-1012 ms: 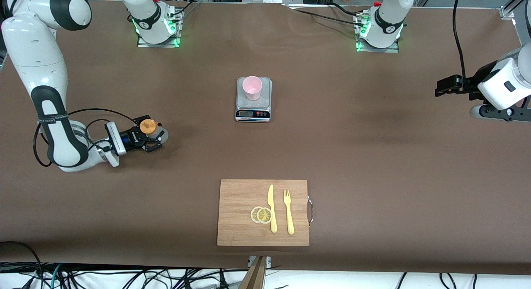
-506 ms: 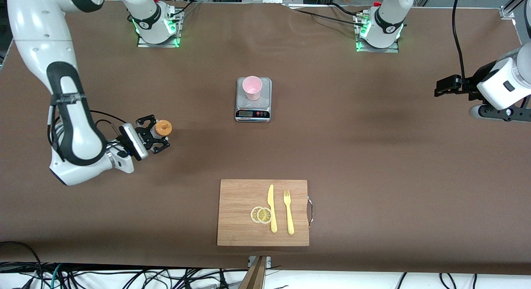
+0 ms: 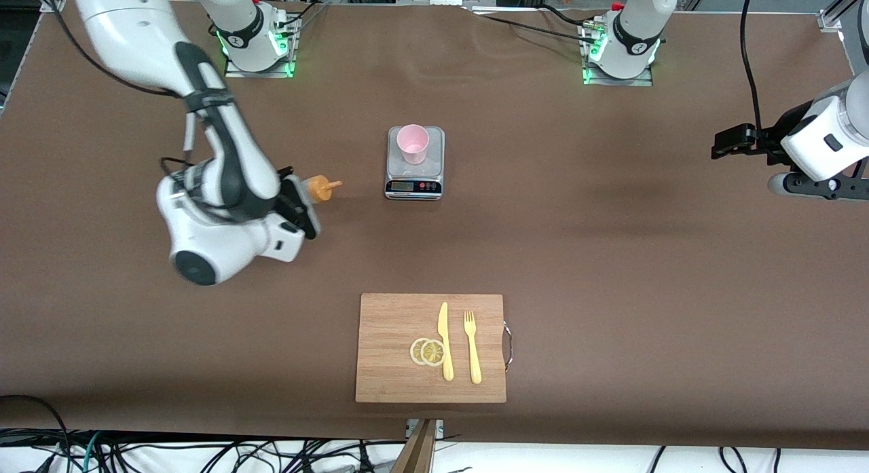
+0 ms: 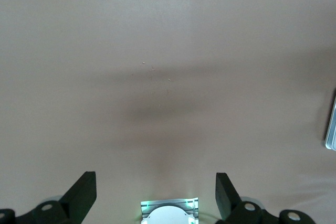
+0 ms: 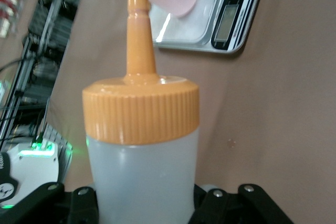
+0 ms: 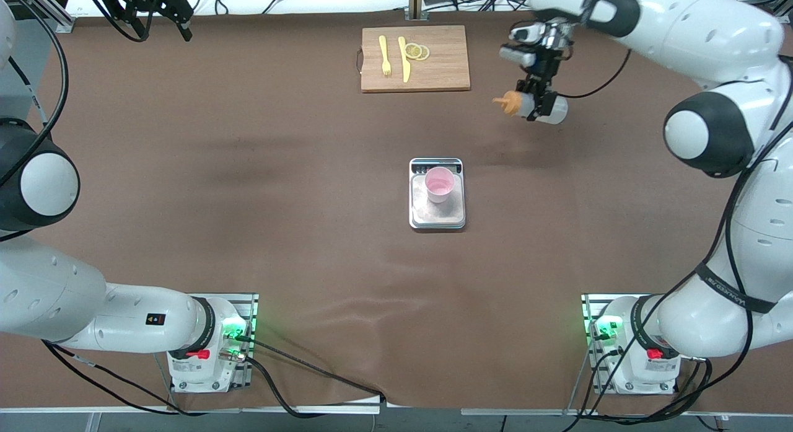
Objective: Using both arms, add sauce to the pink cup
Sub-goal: 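Lift the sauce bottle with the right gripper toward the scale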
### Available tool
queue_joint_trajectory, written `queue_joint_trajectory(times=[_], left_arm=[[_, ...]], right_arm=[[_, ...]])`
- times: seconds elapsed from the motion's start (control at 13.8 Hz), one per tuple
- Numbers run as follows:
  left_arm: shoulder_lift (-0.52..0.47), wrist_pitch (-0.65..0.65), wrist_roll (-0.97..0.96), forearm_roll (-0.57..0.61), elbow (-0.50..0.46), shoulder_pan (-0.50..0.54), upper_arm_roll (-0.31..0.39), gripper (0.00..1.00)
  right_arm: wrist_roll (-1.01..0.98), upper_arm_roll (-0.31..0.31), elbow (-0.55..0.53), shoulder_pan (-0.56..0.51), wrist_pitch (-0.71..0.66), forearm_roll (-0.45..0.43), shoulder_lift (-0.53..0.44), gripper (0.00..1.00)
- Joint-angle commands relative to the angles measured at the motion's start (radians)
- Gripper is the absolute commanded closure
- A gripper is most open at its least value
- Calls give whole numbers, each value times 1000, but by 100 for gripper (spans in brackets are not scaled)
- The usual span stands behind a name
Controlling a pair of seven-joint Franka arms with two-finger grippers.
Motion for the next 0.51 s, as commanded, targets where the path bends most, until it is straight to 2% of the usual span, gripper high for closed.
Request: queue_joint_trajectory(times=[0.0, 0.43], left_arm=[[14, -3, 24, 17, 26, 8, -6, 0], [14, -3, 24, 16, 26, 10, -6, 0]], right_arm=[[151, -11, 14, 112, -12, -115, -13, 100], [352, -9, 18, 273, -70, -247, -53, 100]])
